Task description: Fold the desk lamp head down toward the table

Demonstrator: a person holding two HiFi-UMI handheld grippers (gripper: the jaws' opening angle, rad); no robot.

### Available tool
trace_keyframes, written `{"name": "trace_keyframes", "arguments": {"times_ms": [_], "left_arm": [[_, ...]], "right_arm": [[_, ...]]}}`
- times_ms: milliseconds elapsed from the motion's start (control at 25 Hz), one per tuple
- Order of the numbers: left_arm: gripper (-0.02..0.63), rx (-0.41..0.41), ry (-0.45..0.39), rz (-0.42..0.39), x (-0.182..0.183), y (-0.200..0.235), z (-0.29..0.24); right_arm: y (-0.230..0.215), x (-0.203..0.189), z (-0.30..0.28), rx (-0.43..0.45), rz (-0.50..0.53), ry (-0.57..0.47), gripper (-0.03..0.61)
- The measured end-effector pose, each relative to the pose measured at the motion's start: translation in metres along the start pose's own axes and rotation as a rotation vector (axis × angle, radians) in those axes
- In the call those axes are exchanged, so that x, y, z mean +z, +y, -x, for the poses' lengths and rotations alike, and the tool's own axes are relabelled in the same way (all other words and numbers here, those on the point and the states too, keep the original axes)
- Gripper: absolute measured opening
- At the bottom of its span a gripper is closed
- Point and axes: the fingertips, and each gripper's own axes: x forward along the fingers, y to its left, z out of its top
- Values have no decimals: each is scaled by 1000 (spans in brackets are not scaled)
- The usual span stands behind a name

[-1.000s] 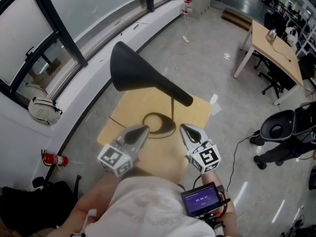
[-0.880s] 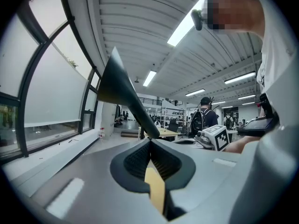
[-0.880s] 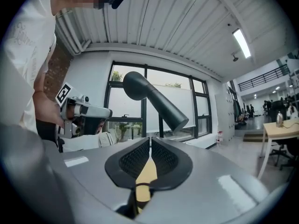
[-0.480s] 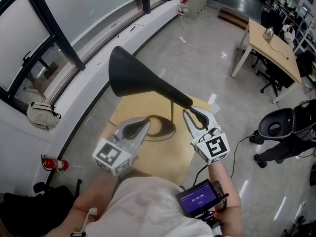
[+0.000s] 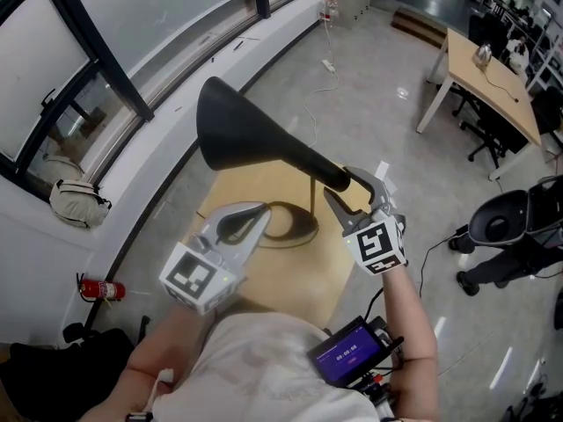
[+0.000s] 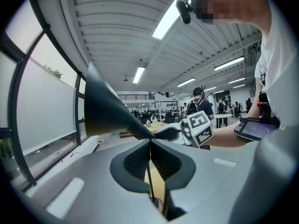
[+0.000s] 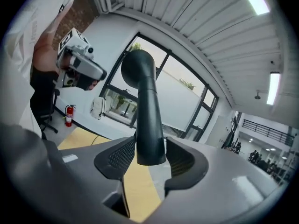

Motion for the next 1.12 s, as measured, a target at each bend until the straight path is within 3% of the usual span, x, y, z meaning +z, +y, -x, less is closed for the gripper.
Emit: {"name": "trace_keyframes", "arguments": {"times_ms": [240,560,1120], "left_arm": [[3,-40,-22,-43,31,-10,11],[3,-2,-28,-125,61,-8,25],[3,133,-58,-292,117,27,40]], "right_arm": [[5,2,-14,-31,129,52,216],[8,0,-23,-69,226,147,230],[7,-1,-23,-76,141,166,212]]}}
